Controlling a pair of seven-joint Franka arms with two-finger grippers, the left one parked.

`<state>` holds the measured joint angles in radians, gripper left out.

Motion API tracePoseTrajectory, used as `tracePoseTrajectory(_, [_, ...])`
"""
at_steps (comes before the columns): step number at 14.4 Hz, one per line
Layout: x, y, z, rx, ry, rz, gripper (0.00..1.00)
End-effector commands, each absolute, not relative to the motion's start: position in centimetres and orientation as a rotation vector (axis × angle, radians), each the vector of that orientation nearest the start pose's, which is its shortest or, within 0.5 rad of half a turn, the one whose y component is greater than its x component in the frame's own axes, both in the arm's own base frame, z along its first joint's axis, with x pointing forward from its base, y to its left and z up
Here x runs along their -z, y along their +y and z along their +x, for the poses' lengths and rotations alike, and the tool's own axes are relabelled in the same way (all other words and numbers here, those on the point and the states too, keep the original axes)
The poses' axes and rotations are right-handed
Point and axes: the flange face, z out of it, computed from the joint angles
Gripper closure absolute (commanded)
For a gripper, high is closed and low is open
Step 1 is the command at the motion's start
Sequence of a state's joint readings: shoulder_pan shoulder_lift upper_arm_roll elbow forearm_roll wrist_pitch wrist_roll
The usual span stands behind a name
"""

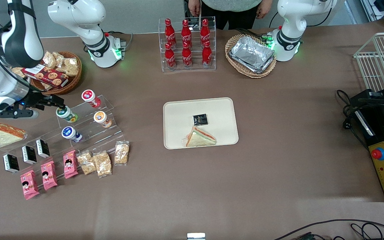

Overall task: Place green gum on tray
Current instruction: 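Lower the right gripper over the green-lidded gum tub on the rack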

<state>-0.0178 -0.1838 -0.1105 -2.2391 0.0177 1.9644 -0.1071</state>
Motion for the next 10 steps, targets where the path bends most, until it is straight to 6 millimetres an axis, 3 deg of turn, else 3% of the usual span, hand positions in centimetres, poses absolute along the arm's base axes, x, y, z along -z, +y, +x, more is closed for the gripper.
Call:
tracePoseTrajectory(1, [-40.6,-6.2,47.3,-0.153,0.025,-3.092,0.01])
tracePoseTrajectory(10, [-37.1,-6.0,46.6,-0.196,0.025,-3.09,0.02])
